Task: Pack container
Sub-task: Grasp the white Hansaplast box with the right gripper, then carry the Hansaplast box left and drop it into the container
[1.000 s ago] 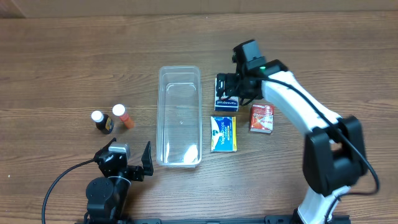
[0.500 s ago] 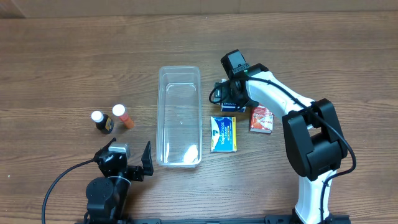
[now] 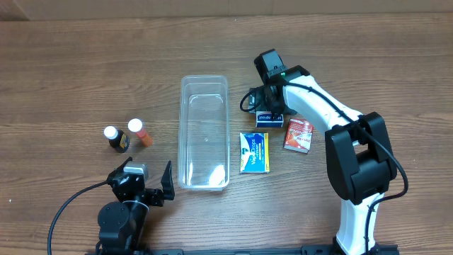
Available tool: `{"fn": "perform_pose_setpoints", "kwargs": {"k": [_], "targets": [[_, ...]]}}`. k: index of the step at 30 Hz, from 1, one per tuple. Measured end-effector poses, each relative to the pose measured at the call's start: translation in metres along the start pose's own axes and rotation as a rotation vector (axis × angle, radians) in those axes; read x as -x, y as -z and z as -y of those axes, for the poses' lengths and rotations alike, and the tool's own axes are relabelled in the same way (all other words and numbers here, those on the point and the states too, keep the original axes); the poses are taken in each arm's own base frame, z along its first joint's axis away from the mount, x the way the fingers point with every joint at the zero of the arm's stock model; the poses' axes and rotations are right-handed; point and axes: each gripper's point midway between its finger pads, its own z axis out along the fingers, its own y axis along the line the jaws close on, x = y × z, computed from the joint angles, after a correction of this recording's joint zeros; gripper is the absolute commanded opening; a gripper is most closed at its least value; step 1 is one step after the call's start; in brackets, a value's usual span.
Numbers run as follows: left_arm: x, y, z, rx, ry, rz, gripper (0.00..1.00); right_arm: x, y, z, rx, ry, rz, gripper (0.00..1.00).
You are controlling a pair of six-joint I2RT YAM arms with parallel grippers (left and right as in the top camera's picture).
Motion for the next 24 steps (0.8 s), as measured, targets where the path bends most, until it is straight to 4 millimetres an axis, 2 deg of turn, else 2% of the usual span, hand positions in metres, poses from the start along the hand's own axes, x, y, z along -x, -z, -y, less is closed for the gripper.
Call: {"fn": "perform_pose_setpoints", "kwargs": {"k": [2,3,6,8,10,11,13,14,15,16,20,21,22,24], "targets": [[0.000,0.000,0.000,0.000,0.000,0.000,1.00,-0.008,-0.003,0.003,-0.012,-0.001,-0.026,0.66],[0.000,0.000,0.000,0.000,0.000,0.000,1.00,-0.010,-0.001,0.005,-0.019,-0.002,-0.042,0.65],[0.000,0.000,0.000,0.000,0.000,0.000,1.00,-0.011,0.020,0.005,-0.032,0.001,-0.080,0.62],[0.000,0.000,0.000,0.000,0.000,0.000,1.00,0.011,0.071,-0.014,0.035,0.008,-0.024,0.60],[0.000,0.000,0.000,0.000,0.000,0.000,1.00,0.018,0.135,-0.048,0.143,0.053,0.072,0.59],[0.000,0.000,0.000,0.000,0.000,0.000,1.00,0.016,0.160,-0.065,0.191,0.079,0.117,0.59],[0.000,0.000,0.000,0.000,0.000,0.000,1.00,-0.005,0.208,-0.114,0.317,0.149,0.185,0.59],[0.000,0.000,0.000,0.000,0.000,0.000,1.00,-0.015,0.216,-0.136,0.360,0.172,0.194,0.60],[0.000,0.000,0.000,0.000,0.000,0.000,1.00,-0.025,0.210,-0.156,0.393,0.182,0.188,0.60],[0.000,0.000,0.000,0.000,0.000,0.000,1.00,-0.030,0.199,-0.166,0.401,0.169,0.187,0.60],[0.000,0.000,0.000,0.000,0.000,0.000,1.00,-0.050,0.125,-0.186,0.313,0.113,0.127,0.61],[0.000,0.000,0.000,0.000,0.000,0.000,1.00,-0.051,0.098,-0.191,0.291,0.110,0.116,0.66],[0.000,0.000,0.000,0.000,0.000,0.000,1.00,-0.050,0.087,-0.191,0.281,0.110,0.113,0.74],[0.000,0.000,0.000,0.000,0.000,0.000,1.00,-0.039,0.069,-0.197,0.292,0.115,0.144,0.80]]}}
